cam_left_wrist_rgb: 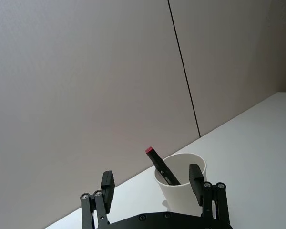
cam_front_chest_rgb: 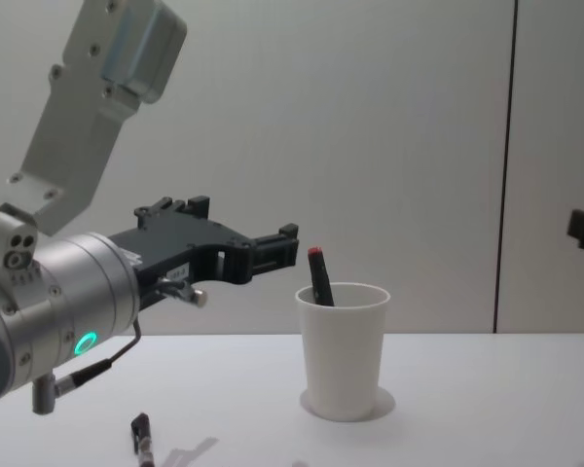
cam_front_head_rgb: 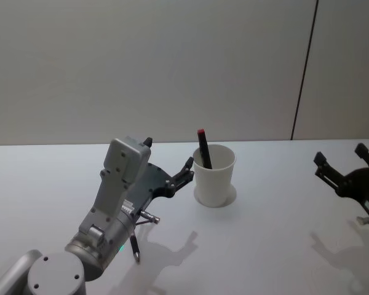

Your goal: Place the pen into the pen holder.

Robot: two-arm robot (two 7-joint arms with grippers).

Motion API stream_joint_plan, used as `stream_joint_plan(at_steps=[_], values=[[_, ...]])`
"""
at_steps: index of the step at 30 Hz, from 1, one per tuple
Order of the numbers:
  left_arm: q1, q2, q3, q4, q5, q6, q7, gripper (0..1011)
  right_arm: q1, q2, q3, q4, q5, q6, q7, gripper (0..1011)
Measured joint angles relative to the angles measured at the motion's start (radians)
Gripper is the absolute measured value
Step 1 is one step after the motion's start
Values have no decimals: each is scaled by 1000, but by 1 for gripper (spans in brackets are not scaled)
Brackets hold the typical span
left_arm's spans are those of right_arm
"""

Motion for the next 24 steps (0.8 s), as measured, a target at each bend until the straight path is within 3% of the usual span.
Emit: stream_joint_plan(at_steps=[10,24], values=[[0,0,0,0,0,0,0,1004,-46,29,19,-40,24,39,-11,1001],[1,-2,-2,-1,8,1,8,1004,-71,44,29,-61,37,58,-16,1002]])
